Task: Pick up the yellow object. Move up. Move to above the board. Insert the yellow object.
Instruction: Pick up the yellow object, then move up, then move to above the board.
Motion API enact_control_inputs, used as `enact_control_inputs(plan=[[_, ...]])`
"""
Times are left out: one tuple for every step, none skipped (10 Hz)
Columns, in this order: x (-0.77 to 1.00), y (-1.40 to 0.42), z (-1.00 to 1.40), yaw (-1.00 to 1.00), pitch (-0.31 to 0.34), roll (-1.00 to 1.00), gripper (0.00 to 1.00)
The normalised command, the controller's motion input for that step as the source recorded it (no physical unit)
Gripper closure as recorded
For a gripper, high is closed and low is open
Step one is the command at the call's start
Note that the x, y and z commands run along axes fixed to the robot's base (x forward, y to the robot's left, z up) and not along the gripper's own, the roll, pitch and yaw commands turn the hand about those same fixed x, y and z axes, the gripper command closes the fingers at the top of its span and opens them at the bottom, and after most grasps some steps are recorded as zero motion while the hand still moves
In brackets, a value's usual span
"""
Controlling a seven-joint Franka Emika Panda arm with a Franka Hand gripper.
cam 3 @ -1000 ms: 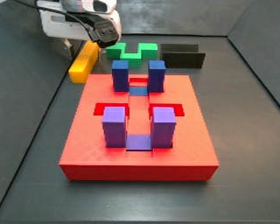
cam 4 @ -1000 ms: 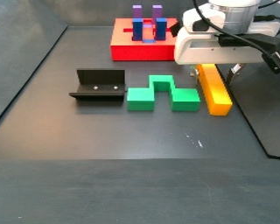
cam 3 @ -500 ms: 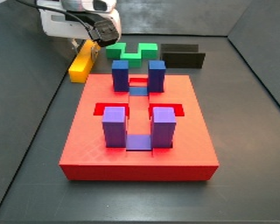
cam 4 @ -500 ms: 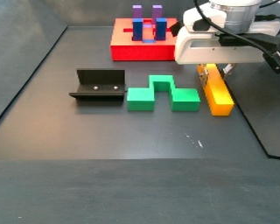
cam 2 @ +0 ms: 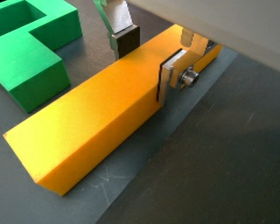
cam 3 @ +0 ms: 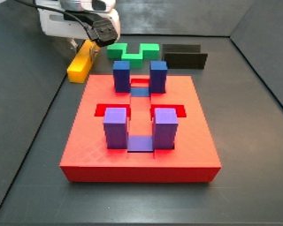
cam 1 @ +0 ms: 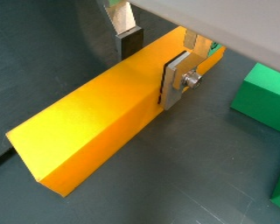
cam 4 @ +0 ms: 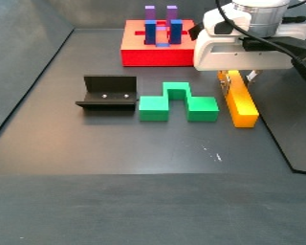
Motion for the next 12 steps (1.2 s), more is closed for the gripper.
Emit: enact_control_inputs(plan=[[0.00, 0.00, 0.00, 0.00, 0.000, 0.00, 1.00], [0.00, 0.00, 0.00, 0.00, 0.000, 0.00, 1.00], [0.00, 0.00, 0.00, 0.00, 0.000, 0.00, 1.00], [0.00, 0.00, 0.00, 0.00, 0.000, 0.00, 1.00], [0.00, 0.00, 0.00, 0.00, 0.000, 0.00, 1.00], [0.00, 0.00, 0.00, 0.00, 0.000, 0.00, 1.00], [0.00, 0.00, 0.00, 0.00, 0.000, 0.00, 1.00], [0.00, 0.00, 0.83, 0.00, 0.000, 0.00, 1.00], [-0.06, -0.01, 0.80, 0.01, 0.029, -0.01, 1.00], [-0.10, -0.01, 0.73, 0.01, 0.054, -0.01, 1.00], [-0.07, -0.02, 0.31, 0.01, 0.025, -0.03, 1.00], [0.00, 0.00, 1.40, 0.00, 0.000, 0.00, 1.00]])
